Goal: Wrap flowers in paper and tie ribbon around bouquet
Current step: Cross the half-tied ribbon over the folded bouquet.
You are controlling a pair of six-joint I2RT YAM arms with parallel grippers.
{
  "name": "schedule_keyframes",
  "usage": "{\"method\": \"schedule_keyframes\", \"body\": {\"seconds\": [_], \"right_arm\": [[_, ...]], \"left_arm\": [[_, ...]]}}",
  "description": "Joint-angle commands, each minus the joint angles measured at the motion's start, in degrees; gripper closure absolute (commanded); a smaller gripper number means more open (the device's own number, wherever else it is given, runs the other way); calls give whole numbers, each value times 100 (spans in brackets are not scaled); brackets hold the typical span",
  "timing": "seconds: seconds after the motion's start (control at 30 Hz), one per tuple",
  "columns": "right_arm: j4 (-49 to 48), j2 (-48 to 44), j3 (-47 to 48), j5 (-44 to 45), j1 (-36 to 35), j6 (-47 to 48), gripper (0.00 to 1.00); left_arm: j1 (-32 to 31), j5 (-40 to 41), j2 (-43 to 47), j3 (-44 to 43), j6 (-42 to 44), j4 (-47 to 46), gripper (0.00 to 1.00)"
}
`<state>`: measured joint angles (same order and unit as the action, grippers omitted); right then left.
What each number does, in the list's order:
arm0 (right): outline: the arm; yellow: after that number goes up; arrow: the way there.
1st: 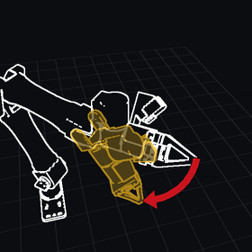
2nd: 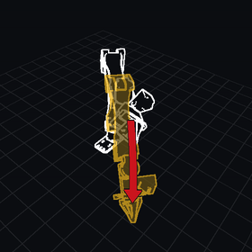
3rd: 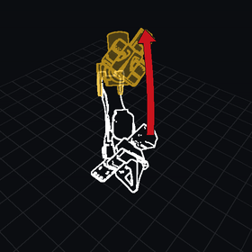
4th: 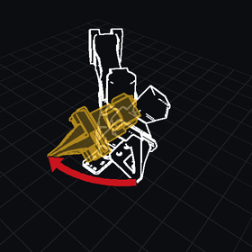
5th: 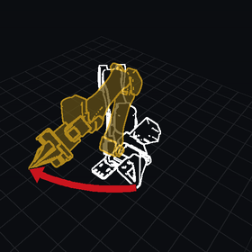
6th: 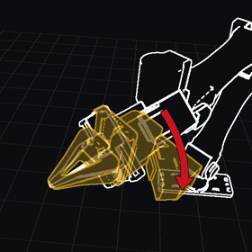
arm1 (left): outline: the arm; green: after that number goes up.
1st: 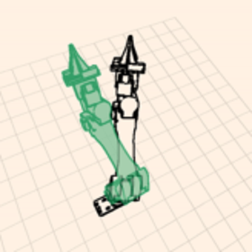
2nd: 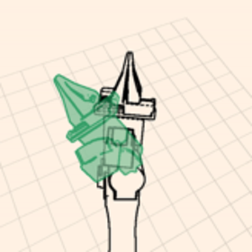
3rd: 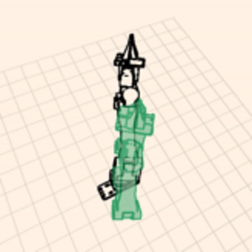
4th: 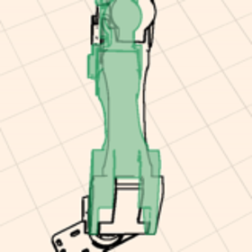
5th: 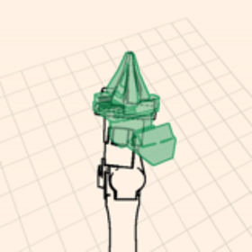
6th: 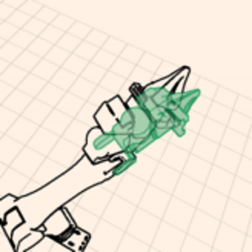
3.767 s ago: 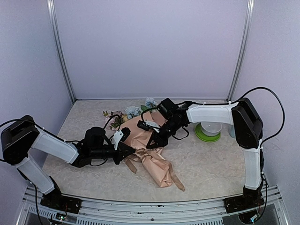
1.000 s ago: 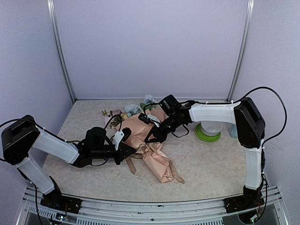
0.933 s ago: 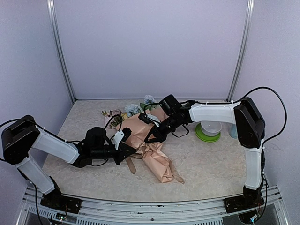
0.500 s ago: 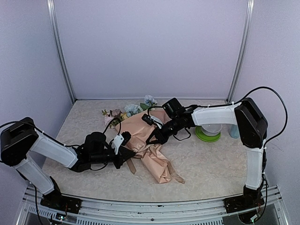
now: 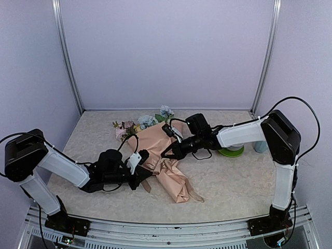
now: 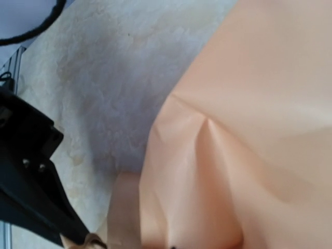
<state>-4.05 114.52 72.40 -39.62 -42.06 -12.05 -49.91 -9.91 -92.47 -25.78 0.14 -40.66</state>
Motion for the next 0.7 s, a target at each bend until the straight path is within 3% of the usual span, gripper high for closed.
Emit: {"method": "schedule_keyframes", "body": {"seconds": [0.0, 0.27, 0.57, 0.67], "right_arm": [[-403, -210, -159, -56, 76, -283, 94], [-60, -538, -314, -223, 77, 83, 75], [1082, -936, -296, 493, 50, 1087, 73], [1098, -1034, -477, 572, 51, 954, 72]], "left_arm": [[-20, 106, -21, -74, 39, -118, 100], [-28, 141, -127, -146, 21, -188, 100], [-36, 192, -61, -164, 40, -114, 100], [-43, 298, -17, -174, 33, -49, 95]]}}
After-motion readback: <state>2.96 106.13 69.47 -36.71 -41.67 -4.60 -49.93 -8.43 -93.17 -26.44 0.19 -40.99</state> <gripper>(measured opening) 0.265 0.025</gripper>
